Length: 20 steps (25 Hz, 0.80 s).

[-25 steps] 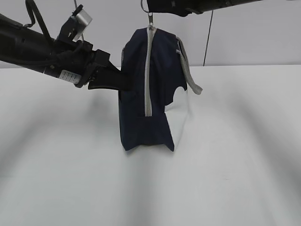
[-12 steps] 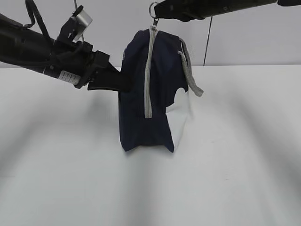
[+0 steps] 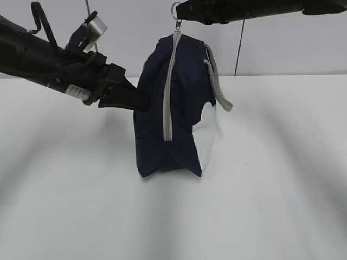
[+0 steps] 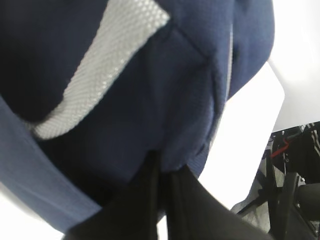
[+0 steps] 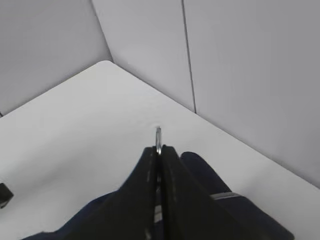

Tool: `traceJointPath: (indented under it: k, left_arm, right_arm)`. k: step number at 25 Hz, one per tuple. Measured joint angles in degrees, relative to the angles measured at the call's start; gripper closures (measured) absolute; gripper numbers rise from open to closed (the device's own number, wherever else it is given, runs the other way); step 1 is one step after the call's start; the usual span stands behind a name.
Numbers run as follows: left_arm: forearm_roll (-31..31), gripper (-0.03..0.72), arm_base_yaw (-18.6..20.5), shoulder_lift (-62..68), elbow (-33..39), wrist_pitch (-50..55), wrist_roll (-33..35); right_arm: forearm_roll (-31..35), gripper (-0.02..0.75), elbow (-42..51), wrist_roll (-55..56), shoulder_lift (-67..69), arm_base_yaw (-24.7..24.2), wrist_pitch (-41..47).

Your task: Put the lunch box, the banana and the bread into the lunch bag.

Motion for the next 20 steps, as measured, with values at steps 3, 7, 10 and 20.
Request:
traceJointPath:
  k: [3,7,10,20]
  left_arm:
    - [0.7,0.686,0.0,0.0,0.0,0.1,-0.1]
    - [1.6,0.686,0.0,0.0,0.0,0.2,-0.2]
    - [2.0,0.686,0.0,0.0,0.0,0.4,-0.2]
    - [3.1,0.687,0.0,0.0,0.0,0.8,-0.2]
  right_arm:
    - [0.5,0.754,-0.9,0.0,1.4,0.0,1.3]
    - [1.0,0.754,-2.5,0.0,4.4,0.0,2.4]
    - [1.0,0.754,-4.5,0.0,6.4,0.0,3.4]
    - [1.3,0.754,-12.3,0.5,13.3,0.0,5.4]
